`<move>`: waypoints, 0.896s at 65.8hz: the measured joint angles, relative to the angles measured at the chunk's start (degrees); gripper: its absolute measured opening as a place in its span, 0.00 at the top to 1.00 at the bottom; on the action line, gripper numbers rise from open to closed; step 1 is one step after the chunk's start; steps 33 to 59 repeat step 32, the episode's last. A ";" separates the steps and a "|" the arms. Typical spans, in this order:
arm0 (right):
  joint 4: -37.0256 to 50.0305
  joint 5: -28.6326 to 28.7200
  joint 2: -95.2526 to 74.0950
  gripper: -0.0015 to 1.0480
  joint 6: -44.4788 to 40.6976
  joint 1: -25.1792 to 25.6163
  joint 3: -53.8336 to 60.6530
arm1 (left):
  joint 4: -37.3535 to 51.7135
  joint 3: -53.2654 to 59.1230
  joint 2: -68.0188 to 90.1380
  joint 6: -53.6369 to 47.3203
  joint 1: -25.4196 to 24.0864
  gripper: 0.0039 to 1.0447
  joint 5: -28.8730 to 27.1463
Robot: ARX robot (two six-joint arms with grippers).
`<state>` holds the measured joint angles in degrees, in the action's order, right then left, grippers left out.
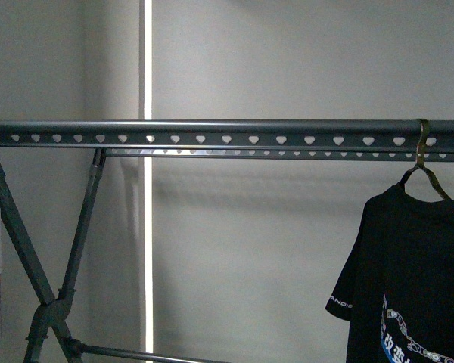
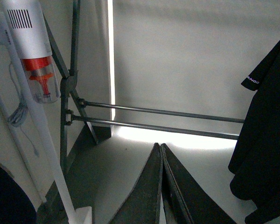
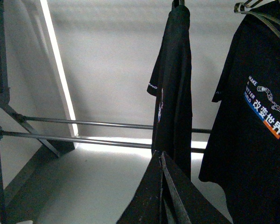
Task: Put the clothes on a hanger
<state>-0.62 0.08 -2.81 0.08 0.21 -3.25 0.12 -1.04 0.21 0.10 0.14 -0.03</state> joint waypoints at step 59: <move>0.42 -0.02 2.56 0.89 -0.07 0.00 2.89 | 0.00 0.00 0.00 0.00 0.00 0.91 0.00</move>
